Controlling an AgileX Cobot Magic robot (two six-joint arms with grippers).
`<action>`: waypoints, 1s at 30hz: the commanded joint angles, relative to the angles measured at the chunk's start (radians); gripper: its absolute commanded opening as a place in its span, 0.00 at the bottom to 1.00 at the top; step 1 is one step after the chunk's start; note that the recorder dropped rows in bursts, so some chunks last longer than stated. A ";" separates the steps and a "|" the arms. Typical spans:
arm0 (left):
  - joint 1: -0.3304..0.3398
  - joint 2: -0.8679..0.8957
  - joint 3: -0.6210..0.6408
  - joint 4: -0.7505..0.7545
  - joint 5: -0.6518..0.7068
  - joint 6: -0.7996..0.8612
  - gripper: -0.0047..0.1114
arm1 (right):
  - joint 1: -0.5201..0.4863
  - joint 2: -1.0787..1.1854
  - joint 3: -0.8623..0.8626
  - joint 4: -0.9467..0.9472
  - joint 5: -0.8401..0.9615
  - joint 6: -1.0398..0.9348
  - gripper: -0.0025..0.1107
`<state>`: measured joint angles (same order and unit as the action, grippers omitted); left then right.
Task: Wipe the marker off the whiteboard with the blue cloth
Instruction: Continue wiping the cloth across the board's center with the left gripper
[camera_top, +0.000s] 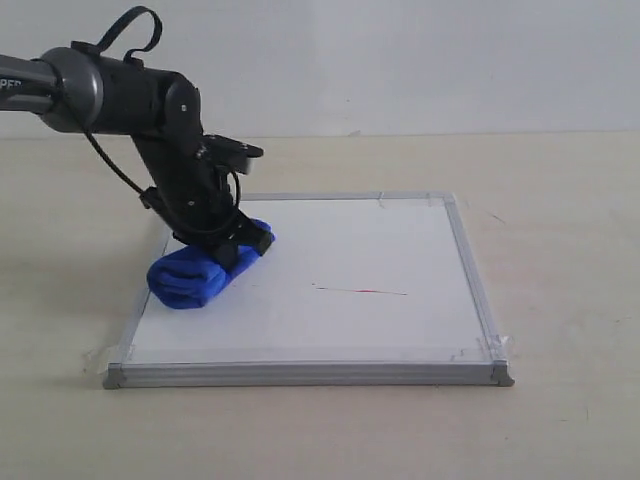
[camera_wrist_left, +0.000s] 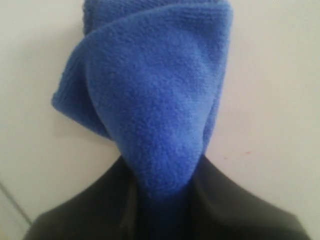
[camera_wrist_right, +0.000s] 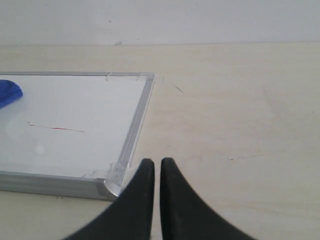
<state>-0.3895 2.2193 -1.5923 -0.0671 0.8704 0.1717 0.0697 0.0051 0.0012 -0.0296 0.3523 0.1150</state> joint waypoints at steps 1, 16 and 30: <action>-0.113 0.002 -0.002 -0.131 -0.019 0.115 0.08 | -0.001 -0.005 -0.001 -0.006 -0.005 -0.002 0.03; -0.206 0.111 -0.132 -0.077 -0.008 0.091 0.08 | -0.001 -0.005 -0.001 -0.006 -0.005 -0.002 0.03; -0.147 0.129 -0.162 -0.163 0.162 0.120 0.08 | -0.001 -0.005 -0.001 -0.006 -0.007 -0.002 0.03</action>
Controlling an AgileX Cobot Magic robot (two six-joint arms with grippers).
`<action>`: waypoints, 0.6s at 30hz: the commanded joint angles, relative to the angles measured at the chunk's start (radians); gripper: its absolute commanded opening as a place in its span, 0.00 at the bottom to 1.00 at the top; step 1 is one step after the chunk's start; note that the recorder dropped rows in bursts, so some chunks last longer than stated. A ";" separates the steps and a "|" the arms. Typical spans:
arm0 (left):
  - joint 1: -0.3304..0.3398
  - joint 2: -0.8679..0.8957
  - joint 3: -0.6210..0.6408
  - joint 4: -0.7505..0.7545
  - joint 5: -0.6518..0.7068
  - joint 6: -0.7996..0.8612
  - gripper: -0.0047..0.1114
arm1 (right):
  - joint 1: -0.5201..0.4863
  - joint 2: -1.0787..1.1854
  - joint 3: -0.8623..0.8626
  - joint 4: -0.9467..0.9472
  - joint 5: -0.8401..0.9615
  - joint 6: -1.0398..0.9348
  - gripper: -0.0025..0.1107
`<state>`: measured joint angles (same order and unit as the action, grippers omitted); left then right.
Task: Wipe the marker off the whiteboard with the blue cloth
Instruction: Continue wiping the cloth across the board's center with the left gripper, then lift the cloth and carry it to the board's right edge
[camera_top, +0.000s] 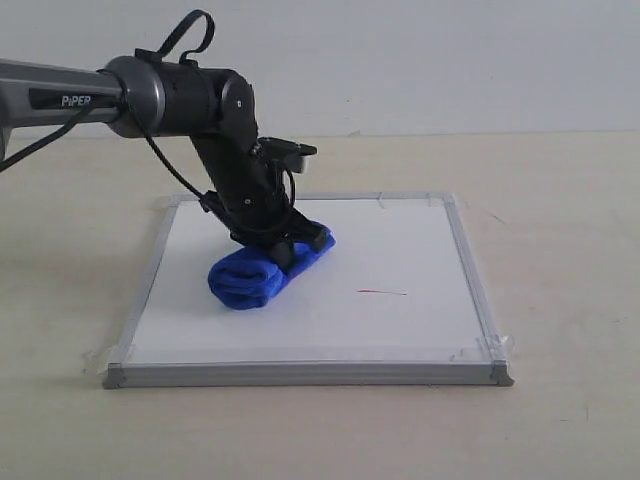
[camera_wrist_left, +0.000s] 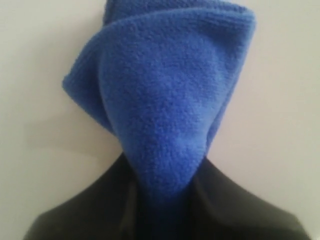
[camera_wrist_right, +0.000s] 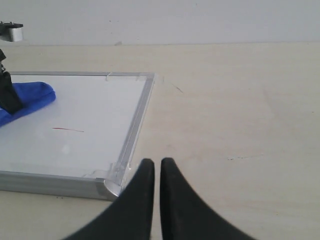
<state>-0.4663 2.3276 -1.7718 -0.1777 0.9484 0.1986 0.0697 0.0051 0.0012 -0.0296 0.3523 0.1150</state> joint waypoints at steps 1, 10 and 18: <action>-0.098 0.020 0.017 -0.066 0.084 0.105 0.08 | -0.001 -0.005 -0.001 -0.006 -0.007 -0.002 0.03; -0.312 0.030 -0.063 -0.009 -0.063 0.152 0.08 | -0.001 -0.005 -0.001 -0.006 -0.011 -0.002 0.03; -0.072 0.184 -0.259 0.115 0.195 -0.098 0.08 | -0.001 -0.005 -0.001 -0.006 -0.011 -0.002 0.03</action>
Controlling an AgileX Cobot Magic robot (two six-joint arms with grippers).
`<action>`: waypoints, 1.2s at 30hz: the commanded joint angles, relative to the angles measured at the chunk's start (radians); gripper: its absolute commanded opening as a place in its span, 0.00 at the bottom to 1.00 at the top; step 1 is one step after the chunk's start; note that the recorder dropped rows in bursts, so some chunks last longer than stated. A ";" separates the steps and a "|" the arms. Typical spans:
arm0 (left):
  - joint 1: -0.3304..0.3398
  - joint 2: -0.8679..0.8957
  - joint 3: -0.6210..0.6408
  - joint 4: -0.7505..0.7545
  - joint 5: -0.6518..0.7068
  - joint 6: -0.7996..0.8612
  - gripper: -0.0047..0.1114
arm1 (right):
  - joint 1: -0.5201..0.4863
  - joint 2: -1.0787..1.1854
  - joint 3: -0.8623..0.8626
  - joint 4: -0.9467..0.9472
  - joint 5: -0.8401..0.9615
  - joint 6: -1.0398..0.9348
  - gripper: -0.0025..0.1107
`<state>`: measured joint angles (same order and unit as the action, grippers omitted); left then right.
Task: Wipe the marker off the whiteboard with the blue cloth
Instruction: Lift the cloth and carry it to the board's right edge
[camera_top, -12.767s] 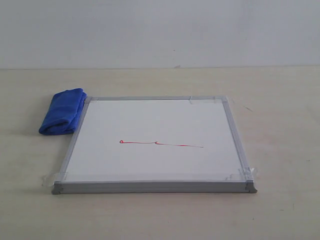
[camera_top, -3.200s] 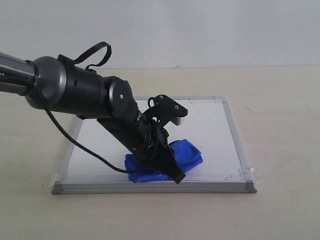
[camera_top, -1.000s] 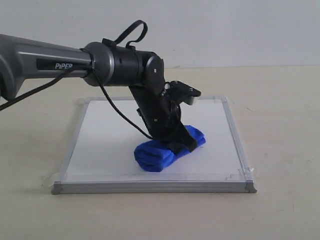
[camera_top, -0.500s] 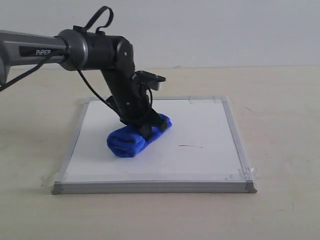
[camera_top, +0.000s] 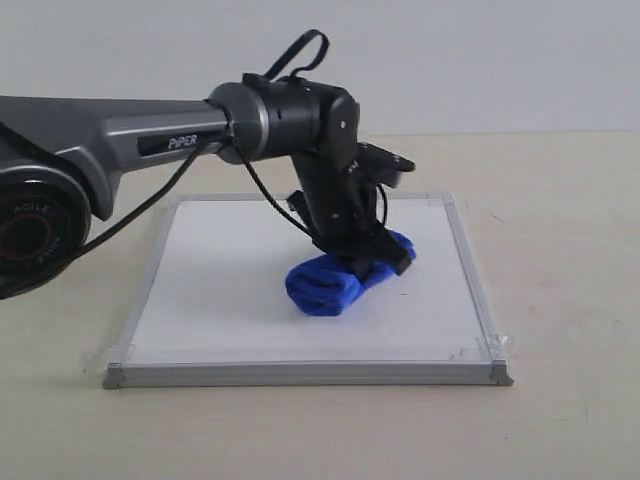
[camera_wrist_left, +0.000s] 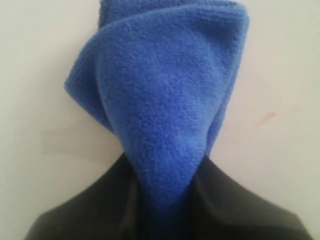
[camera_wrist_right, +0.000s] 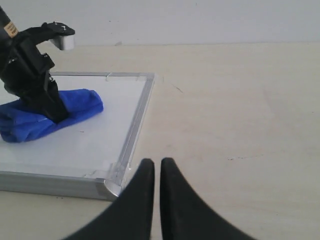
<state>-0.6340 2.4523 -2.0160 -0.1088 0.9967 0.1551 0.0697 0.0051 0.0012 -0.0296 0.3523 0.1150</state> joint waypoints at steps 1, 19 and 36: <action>0.103 0.060 -0.015 0.046 0.187 -0.053 0.08 | -0.001 -0.005 -0.001 -0.006 -0.011 -0.002 0.03; -0.124 0.052 -0.032 0.146 0.094 -0.031 0.08 | -0.001 -0.005 -0.001 -0.006 -0.011 -0.002 0.03; -0.115 0.005 -0.096 -0.143 -0.167 -0.165 0.08 | -0.001 -0.005 -0.001 -0.006 -0.008 -0.002 0.03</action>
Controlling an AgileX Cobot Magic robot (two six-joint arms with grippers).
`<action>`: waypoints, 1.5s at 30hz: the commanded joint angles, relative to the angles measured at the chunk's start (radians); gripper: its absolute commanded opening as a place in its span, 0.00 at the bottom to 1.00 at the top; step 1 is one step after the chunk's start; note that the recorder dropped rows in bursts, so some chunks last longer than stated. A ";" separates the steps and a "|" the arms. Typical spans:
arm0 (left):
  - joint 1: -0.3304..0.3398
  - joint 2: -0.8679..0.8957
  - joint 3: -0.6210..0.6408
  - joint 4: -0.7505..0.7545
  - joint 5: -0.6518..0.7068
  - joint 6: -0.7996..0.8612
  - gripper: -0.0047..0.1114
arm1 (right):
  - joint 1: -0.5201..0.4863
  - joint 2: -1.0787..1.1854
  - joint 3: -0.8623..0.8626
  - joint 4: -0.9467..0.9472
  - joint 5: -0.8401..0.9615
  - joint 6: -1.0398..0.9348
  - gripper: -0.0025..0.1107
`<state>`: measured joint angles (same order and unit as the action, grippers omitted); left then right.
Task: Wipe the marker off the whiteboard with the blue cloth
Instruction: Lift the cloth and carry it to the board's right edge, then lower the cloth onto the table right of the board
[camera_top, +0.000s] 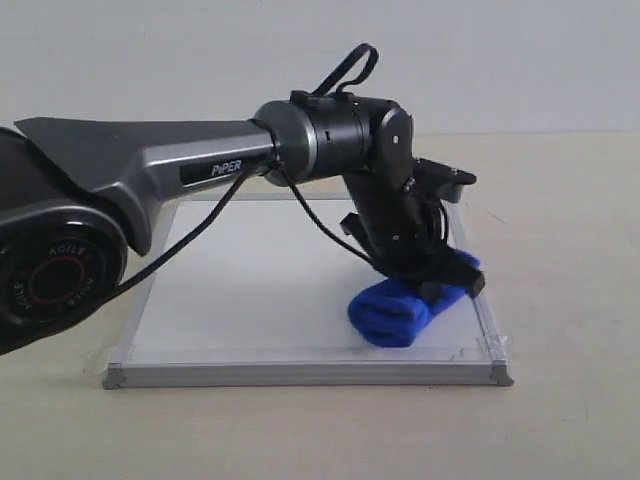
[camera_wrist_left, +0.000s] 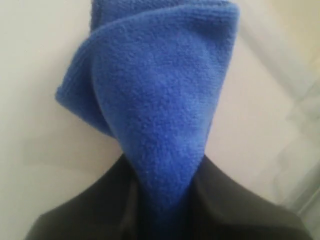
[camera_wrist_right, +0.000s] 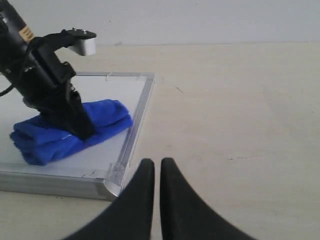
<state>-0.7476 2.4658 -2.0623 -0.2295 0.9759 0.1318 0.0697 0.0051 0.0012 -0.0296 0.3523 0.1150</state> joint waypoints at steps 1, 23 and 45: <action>-0.002 -0.008 -0.068 -0.027 -0.160 -0.170 0.08 | -0.001 -0.005 -0.001 -0.006 -0.008 -0.002 0.03; -0.010 0.088 -0.115 -0.552 -0.554 -0.384 0.08 | -0.001 -0.005 -0.001 -0.006 -0.008 -0.002 0.03; -0.029 0.171 -0.113 -0.522 -0.598 -0.435 0.08 | -0.001 -0.005 -0.001 -0.006 -0.008 -0.002 0.03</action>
<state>-0.7696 2.6283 -2.1730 -0.7546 0.3922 -0.2773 0.0697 0.0051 0.0012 -0.0296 0.3523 0.1150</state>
